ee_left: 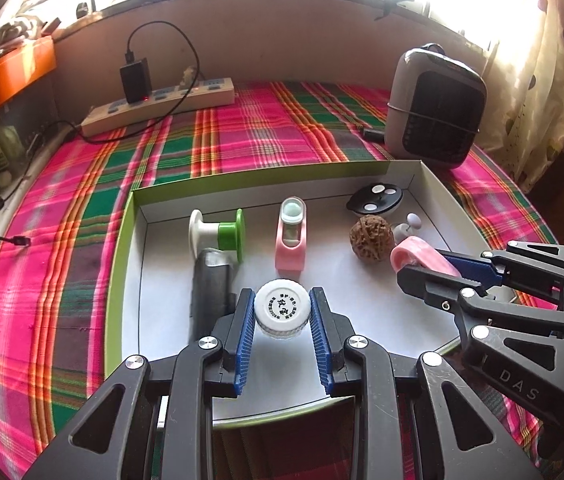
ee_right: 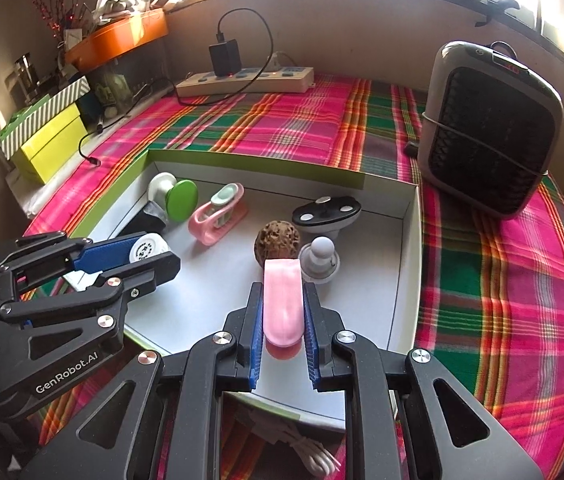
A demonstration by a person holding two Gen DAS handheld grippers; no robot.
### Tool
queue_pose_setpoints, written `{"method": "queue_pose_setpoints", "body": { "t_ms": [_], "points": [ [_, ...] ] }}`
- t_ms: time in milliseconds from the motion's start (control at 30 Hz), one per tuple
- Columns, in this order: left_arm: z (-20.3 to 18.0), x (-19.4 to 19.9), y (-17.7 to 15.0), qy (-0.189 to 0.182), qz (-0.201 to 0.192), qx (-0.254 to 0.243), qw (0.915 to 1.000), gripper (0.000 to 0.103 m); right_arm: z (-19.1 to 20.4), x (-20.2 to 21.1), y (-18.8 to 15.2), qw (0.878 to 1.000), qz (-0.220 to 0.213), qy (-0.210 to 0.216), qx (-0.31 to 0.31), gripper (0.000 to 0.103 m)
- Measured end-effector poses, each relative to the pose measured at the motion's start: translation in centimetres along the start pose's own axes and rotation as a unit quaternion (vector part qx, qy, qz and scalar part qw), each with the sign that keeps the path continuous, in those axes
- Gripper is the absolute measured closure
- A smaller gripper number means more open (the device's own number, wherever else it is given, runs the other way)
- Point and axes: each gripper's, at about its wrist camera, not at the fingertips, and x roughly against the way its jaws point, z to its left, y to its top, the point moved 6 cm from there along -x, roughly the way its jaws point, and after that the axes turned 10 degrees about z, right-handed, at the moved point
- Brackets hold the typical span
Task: Organize objects
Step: 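Carry the white disc and pink clothespin over the white tray with both grippers, then lower both held objects into the tray and open both grippers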
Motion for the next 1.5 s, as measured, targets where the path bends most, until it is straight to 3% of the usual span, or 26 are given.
{"method": "queue_pose_setpoints", "body": {
  "t_ms": [1033,1500],
  "points": [
    [0.2,-1.4,0.3,0.016,0.006,-0.002,0.9999,0.078,-1.1,-1.3,0.7,0.998,-0.004,-0.059,0.007,0.084],
    [0.7,-1.5,0.4,0.026,0.002,0.002,0.9997,0.078,-1.1,-1.4,0.9,0.998,-0.012,-0.066,0.010,0.084]
  ]
}}
